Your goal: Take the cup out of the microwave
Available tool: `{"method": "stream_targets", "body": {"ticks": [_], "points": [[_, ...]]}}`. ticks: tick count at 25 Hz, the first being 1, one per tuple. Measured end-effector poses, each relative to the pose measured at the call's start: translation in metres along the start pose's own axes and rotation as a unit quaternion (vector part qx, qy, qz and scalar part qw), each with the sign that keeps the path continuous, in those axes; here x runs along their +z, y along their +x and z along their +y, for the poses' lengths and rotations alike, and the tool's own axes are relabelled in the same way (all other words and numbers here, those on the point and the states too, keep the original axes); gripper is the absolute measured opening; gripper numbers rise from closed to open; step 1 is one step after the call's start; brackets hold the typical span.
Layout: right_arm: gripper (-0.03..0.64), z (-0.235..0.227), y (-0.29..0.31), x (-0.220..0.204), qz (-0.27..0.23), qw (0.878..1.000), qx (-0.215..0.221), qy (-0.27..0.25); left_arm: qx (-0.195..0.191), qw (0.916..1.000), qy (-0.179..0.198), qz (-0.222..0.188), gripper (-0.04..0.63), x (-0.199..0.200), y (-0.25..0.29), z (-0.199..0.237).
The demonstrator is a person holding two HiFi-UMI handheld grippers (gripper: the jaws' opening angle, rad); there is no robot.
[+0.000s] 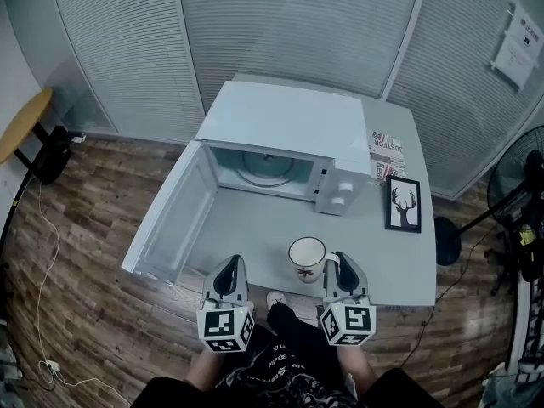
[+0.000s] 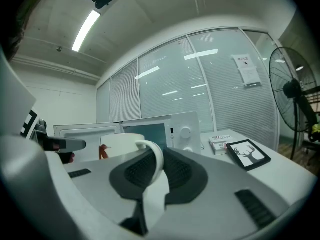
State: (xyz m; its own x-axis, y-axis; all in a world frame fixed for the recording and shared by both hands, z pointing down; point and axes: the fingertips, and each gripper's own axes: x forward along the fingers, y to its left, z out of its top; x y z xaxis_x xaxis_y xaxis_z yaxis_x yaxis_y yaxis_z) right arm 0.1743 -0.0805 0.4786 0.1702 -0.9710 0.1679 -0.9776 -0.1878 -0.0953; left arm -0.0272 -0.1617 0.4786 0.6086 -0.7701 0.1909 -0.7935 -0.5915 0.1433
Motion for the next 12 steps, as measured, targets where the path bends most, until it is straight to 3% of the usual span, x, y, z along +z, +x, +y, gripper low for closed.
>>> {"method": "stream_targets", "body": {"ticks": [4,9,12], "points": [[0.043,0.0009,-0.0015,-0.0025,0.001,1.000,-0.004,0.004,-0.008,0.9999,0.011,0.000,0.006,0.0002,0.0011,-0.0037],[0.043,0.0002,-0.0029,-0.0041,0.005,1.000,-0.008,0.003,-0.018,0.9984,0.054,-0.005,0.006,0.0035,0.0014,-0.0111],[0.043,0.0009,-0.0031,-0.0049,0.006,1.000,-0.008,0.000,-0.020,0.9988,0.045,-0.004,0.006,0.0027,0.0021,-0.0110]]}}
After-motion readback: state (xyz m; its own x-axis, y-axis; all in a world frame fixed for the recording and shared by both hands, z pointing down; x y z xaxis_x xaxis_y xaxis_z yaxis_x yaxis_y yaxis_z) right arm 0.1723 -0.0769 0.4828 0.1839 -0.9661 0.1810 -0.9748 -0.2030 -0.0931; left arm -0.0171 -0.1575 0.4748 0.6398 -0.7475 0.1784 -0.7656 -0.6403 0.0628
